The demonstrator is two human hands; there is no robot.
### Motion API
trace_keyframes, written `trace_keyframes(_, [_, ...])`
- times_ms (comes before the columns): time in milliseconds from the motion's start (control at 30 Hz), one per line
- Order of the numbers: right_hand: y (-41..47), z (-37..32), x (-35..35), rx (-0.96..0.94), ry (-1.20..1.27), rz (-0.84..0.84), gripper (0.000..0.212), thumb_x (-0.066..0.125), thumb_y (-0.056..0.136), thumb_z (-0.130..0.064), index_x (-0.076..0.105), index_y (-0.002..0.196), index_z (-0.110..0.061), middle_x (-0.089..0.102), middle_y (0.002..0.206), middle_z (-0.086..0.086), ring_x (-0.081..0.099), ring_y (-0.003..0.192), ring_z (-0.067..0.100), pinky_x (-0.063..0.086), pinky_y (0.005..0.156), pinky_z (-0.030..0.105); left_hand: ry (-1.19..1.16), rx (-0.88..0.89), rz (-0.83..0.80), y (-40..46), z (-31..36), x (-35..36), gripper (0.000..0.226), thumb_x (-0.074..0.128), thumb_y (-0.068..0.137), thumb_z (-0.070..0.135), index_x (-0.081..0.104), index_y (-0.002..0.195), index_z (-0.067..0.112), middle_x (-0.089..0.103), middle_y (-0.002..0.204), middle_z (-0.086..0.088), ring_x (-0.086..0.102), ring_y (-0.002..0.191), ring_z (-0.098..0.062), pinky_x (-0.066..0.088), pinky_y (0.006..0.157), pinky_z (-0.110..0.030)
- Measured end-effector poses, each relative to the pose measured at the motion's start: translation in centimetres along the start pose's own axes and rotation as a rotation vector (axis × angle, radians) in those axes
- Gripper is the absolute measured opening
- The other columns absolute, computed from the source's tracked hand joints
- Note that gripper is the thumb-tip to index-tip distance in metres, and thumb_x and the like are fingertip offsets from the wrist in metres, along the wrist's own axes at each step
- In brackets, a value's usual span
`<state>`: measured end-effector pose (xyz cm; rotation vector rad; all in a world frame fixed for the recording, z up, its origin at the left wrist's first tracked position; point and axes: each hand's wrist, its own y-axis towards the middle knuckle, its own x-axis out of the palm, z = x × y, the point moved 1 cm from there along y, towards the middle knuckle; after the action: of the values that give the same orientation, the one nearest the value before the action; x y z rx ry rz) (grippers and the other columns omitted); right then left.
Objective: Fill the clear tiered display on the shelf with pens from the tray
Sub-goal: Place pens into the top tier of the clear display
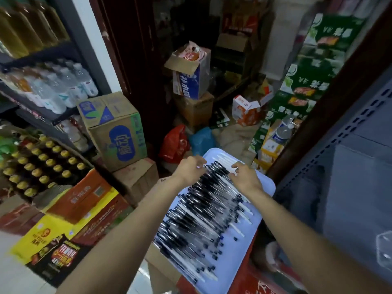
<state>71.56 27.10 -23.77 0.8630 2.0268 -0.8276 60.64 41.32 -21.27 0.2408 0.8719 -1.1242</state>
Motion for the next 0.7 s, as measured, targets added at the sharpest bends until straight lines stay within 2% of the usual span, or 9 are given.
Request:
trace_keyframes(167, [2.9,1.4,2.5,0.025,-0.039,-0.031,0.036,0.052,0.096,-0.02,0.05,0.13,-0.007,0.049,0.131,0.02,0.051,0.114,0.037,0.046,0.092,0.049,-0.018,-0.016,-0.087,5.1,-2.5,2.0,0.04,0.056,0.093,0.016,0.05,0.132,0.008,0.053,0.134,-0.013,0.053,0.118,-0.027,0.042,0.094,-0.03])
trace_keyframes(333, [5.1,1.9,3.6,0.067,-0.097,-0.04,0.03,0.058,0.092,-0.018,0.057,0.12,-0.006,0.049,0.125,0.021,0.051,0.112,0.038,0.046,0.091,0.05,-0.033,0.018,-0.182,8.3,-4.5,3.1,0.035,0.068,0.084,0.011,0.061,0.118,0.007,0.063,0.122,-0.01,0.06,0.11,-0.022,0.042,0.094,-0.023])
trace_keyframes(400, [5.6,1.8,3.6,0.073,-0.11,-0.035,0.027,0.061,0.091,-0.015,0.058,0.116,-0.007,0.051,0.122,0.019,0.052,0.11,0.036,0.046,0.09,0.049,-0.074,0.051,-0.19,8.9,-4.8,3.0,0.028,0.07,0.082,0.009,0.066,0.109,0.006,0.067,0.114,-0.011,0.062,0.104,-0.022,0.044,0.088,-0.02])
trace_keyframes(500, [5.9,1.5,3.7,0.055,-0.123,-0.013,0.025,0.063,0.089,-0.014,0.059,0.113,-0.009,0.052,0.118,0.016,0.053,0.105,0.033,0.047,0.088,0.048,-0.124,0.12,-0.237,9.6,-5.2,2.6,0.021,0.074,0.078,0.011,0.068,0.098,0.006,0.07,0.099,-0.01,0.063,0.088,-0.017,0.042,0.071,-0.013])
trace_keyframes(600, [5.9,1.6,4.1,0.037,-0.122,0.011,0.024,0.063,0.089,-0.012,0.06,0.113,-0.011,0.053,0.117,0.013,0.055,0.104,0.031,0.048,0.087,0.046,-0.341,0.12,-0.295,9.7,-5.5,2.4,0.011,0.072,0.079,0.007,0.066,0.088,0.008,0.068,0.081,-0.005,0.062,0.075,-0.013,0.047,0.071,-0.022])
trace_keyframes(700, [6.0,1.4,4.2,0.04,-0.162,0.027,0.024,0.06,0.091,-0.014,0.059,0.114,-0.012,0.054,0.118,0.011,0.054,0.104,0.03,0.048,0.086,0.044,-0.687,0.027,-0.297,9.0,-5.4,2.0,0.007,0.065,0.084,0.004,0.063,0.091,0.003,0.069,0.07,0.007,0.064,0.061,-0.001,0.05,0.056,-0.014])
